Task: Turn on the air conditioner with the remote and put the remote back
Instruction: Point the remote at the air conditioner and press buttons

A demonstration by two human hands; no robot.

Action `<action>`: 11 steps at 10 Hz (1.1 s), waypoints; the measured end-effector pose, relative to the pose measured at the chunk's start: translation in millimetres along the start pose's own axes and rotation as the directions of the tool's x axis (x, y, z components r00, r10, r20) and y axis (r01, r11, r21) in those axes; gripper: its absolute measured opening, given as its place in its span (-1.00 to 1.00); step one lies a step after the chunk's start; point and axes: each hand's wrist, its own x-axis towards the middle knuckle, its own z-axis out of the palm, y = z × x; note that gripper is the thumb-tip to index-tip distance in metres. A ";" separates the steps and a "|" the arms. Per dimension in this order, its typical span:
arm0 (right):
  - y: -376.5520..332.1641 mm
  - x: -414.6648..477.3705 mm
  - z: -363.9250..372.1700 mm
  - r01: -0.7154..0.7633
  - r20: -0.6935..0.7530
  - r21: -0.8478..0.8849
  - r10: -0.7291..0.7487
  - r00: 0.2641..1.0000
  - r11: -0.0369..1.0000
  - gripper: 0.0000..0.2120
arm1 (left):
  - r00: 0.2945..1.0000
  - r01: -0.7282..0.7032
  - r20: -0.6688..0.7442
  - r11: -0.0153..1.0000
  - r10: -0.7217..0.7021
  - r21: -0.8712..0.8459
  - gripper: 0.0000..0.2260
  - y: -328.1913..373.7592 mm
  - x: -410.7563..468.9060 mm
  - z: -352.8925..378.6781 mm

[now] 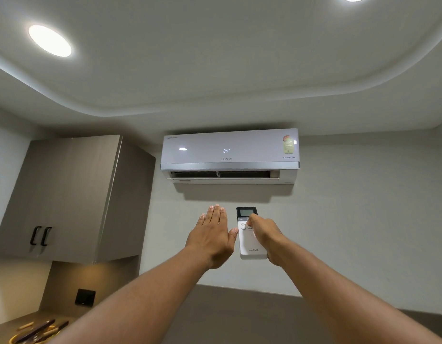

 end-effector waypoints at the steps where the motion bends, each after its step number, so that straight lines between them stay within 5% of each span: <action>1: 0.5 0.1 0.6 -0.002 0.000 0.004 0.002 1.000 1.000 -0.84 | 1.000 -0.002 0.000 1.000 0.002 0.001 -0.38 -1.2 0.4 1.0; 11: 2.5 -0.2 6.3 -0.006 -0.021 -0.020 0.006 1.000 1.000 -0.85 | 1.000 -0.010 0.004 1.000 0.010 0.001 -0.38 -4.8 0.8 2.1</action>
